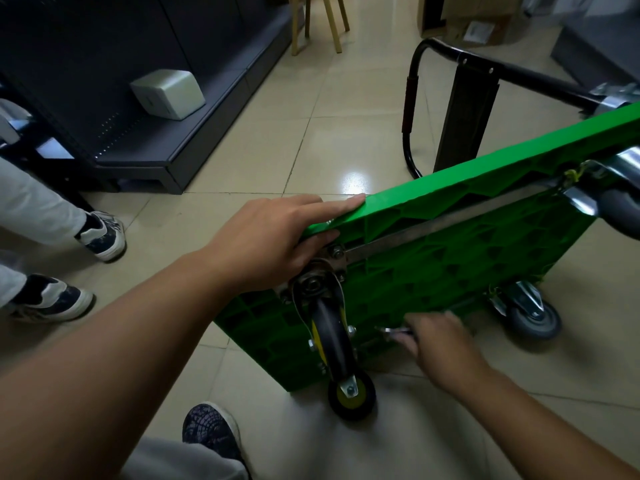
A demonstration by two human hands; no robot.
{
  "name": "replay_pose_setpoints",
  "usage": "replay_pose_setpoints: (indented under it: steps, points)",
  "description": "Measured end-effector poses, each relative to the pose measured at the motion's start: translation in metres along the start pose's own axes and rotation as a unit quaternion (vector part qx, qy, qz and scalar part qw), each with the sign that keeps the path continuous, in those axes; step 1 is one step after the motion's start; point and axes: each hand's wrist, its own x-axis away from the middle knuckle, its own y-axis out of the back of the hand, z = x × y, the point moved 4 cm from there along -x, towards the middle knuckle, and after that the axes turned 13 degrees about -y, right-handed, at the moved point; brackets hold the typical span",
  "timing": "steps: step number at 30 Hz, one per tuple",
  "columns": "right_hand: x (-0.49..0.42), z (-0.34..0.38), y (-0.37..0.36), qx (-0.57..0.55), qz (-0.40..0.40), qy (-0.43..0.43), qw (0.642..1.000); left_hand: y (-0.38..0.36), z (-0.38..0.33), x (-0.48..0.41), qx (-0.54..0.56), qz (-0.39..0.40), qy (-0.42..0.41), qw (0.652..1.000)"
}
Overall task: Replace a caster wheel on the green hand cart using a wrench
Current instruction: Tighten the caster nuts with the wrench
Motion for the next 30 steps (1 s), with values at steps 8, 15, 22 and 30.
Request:
replay_pose_setpoints:
  steps: [8,15,22,30]
  points:
    - [-0.01,0.04,0.114,-0.017,-0.29,0.239,0.926,0.001,-0.002,-0.001,-0.002,0.01,0.003,1.0]
    - [-0.019,0.049,0.111,-0.013,-0.279,0.225,0.933,0.001,-0.002,-0.001,0.003,0.004,0.003,1.0]
    - [-0.03,0.029,0.05,-0.314,-0.124,0.023,0.941,0.0,-0.002,0.0,-0.003,-0.002,0.004,1.0]
    - [-0.011,0.07,-0.032,-0.667,0.113,-0.069,0.733,0.0,-0.004,0.0,0.005,-0.012,-0.001,1.0]
